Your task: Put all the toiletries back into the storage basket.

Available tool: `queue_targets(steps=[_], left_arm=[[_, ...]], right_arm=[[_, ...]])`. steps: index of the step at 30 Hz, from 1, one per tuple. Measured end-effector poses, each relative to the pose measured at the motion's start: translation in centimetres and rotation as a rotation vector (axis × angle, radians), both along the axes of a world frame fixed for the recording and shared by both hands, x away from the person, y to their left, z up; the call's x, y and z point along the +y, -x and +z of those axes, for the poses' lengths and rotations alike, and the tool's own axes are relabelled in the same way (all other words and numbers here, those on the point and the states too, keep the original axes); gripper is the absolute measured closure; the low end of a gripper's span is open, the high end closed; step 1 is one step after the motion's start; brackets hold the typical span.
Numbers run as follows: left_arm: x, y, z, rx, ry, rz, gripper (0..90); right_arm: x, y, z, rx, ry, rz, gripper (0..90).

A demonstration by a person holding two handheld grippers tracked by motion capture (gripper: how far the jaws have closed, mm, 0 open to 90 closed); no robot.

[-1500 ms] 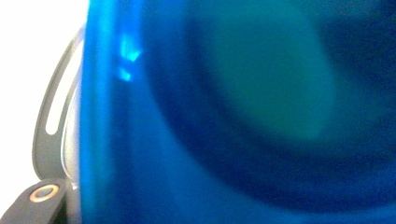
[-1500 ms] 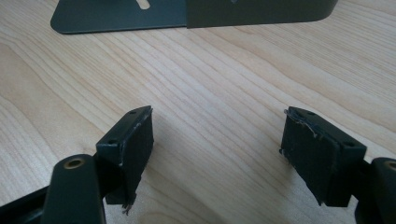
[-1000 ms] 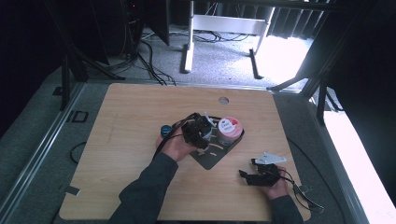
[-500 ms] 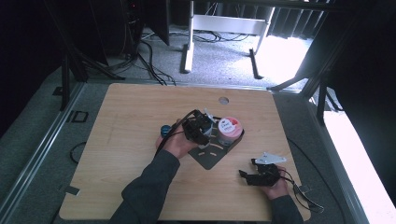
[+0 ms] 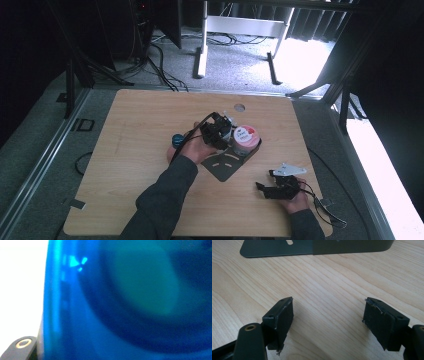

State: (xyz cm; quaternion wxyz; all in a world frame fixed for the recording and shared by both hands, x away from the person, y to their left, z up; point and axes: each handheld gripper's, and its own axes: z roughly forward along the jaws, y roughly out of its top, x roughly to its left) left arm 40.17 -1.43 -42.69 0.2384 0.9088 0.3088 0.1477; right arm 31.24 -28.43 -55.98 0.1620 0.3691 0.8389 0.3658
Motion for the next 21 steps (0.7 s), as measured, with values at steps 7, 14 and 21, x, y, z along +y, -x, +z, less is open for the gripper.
queue_targets(steps=[7, 14, 21], left_arm=[[-0.2, -0.7, 0.4, -0.015, 0.006, 0.016, 55.2], [-0.3, -1.5, 0.4, -0.019, 0.002, 0.033, 55.2], [-0.4, -2.4, 0.4, -0.02, 0.005, 0.046, 55.2]], right_arm=[[0.0, 0.0, 0.0, 0.0, 0.0, 0.001, 23.7], [0.0, 0.0, 0.0, 0.0, 0.0, 0.001, 23.7], [0.0, 0.0, 0.0, -0.001, 0.001, 0.002, 23.6]])
